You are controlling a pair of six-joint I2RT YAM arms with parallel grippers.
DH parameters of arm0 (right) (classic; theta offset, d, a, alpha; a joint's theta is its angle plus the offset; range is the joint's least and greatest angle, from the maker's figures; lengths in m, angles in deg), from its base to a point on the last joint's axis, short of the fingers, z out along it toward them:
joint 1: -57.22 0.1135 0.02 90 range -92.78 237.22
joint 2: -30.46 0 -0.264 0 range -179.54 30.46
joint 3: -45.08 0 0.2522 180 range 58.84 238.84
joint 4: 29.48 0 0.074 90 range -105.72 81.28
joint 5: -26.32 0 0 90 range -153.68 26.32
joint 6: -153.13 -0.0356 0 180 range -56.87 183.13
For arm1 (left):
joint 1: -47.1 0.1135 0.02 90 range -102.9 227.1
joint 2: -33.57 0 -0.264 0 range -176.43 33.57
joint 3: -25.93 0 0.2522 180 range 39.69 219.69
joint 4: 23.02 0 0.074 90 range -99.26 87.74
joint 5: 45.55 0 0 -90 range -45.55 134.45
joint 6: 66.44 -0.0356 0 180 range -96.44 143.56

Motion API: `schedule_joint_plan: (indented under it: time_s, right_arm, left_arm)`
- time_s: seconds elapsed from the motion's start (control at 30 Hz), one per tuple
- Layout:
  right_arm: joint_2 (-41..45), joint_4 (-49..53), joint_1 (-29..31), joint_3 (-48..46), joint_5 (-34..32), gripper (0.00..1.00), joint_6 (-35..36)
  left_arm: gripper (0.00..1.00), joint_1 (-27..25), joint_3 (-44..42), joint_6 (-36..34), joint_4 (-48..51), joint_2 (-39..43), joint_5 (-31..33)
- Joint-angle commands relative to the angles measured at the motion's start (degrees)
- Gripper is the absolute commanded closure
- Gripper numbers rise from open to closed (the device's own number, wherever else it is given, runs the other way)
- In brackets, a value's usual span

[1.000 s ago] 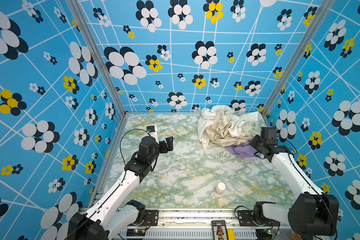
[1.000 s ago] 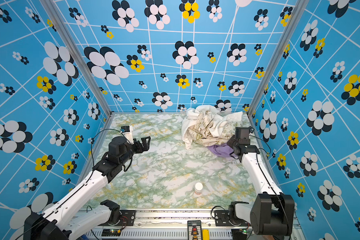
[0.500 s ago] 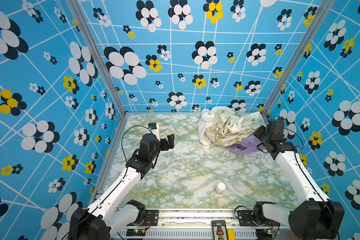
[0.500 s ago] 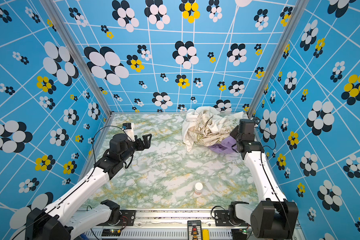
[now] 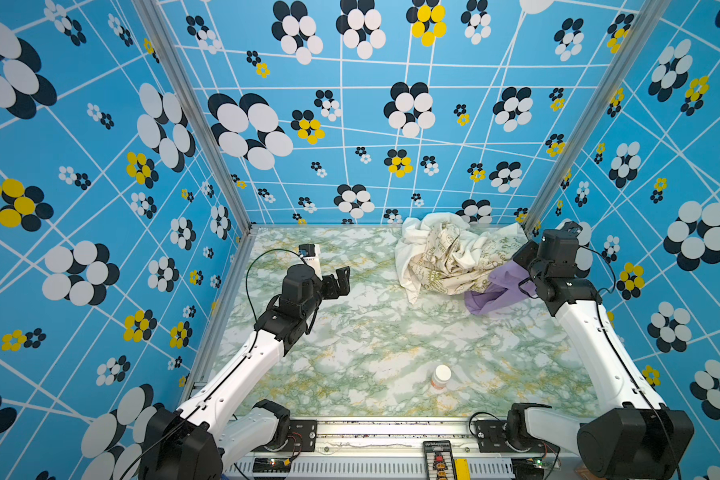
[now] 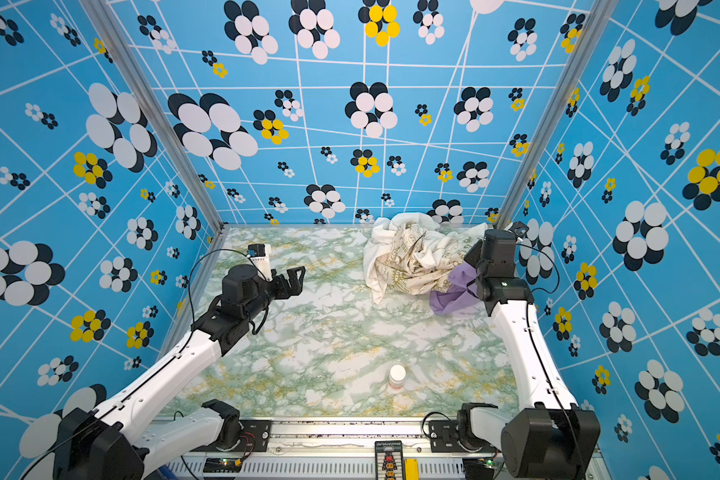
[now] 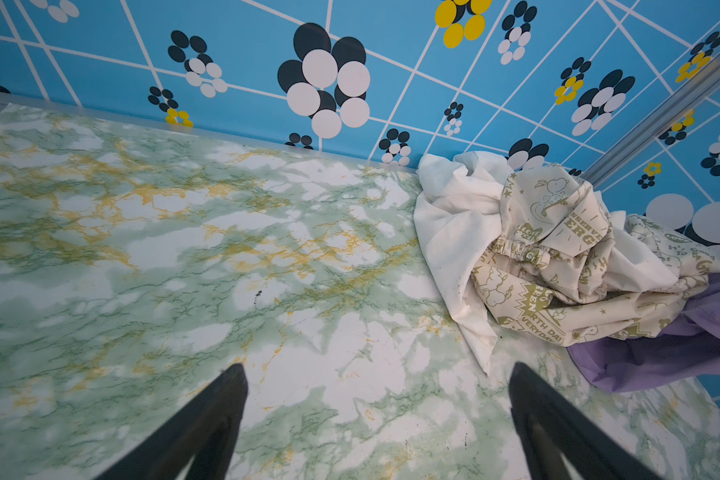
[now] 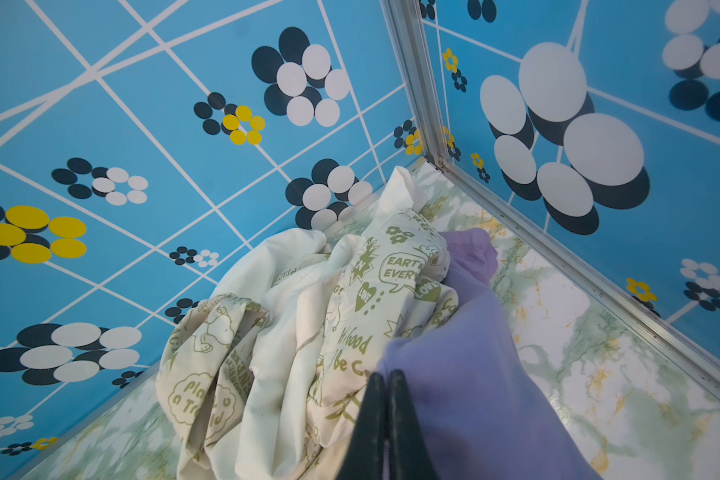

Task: Pick out a specific cloth from the pile
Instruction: 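Grasp the purple cloth with the right gripper and lift it up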

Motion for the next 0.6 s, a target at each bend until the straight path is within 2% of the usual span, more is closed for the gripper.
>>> schedule_joint_plan:
  time_s: [0.0,0.57]
  right_arm:
    - [2.4,-4.2,-0.4,3.1,-3.0,1.00,2.9]
    - [0.3,-6.5,-0.4,13.4,-5.9,1.00,16.0]
  left_arm:
    - [0.01,-0.4,1.8,-0.3,-1.7,-0.6,-0.7]
    - [0.01,-0.5,2.1,-1.7,-3.7,-0.8,-3.7]
